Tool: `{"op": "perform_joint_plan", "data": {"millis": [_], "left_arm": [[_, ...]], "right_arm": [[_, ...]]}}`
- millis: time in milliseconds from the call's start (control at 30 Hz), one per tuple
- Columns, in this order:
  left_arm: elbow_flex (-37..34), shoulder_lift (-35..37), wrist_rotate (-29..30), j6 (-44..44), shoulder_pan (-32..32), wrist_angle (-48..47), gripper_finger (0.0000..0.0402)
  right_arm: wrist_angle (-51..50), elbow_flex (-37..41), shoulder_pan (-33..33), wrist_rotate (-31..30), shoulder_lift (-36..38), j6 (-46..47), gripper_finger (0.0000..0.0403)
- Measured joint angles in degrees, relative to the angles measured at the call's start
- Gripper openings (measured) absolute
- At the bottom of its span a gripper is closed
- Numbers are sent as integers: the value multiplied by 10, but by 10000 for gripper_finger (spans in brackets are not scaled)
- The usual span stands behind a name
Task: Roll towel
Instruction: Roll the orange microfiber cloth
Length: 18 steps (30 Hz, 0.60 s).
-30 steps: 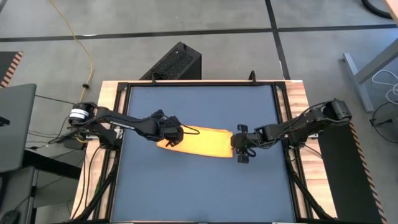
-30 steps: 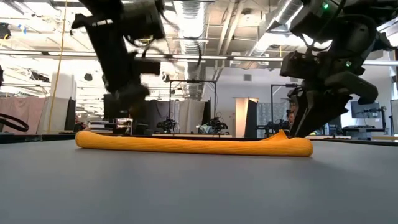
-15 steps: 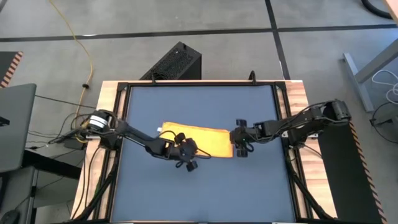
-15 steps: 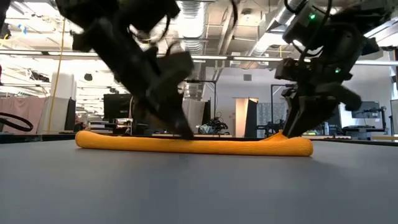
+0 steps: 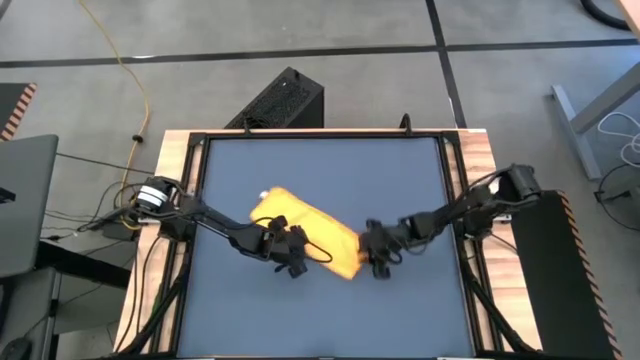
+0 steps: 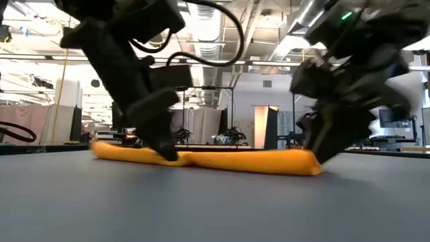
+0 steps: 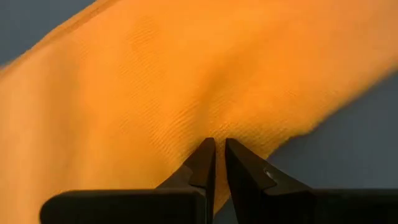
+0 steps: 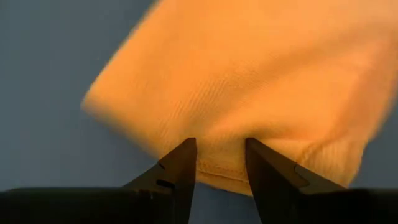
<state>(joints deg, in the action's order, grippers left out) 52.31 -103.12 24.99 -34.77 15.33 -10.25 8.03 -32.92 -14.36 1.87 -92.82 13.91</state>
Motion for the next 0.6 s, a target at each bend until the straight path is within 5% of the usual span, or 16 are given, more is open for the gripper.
{"op": "perform_joint_plan", "data": {"millis": [200,367,600], "left_arm": [[-1,58,11,7,3,-105,27],[-1,123,22,11,3,-136,27],[-1,141,47,32,39,48,27]], "right_arm": [[-28,-55,-82,71,18,-17,164],[-85,-102,-91,58,49,-77,164],[-118,-116,-66,44,70,-120,164]]}}
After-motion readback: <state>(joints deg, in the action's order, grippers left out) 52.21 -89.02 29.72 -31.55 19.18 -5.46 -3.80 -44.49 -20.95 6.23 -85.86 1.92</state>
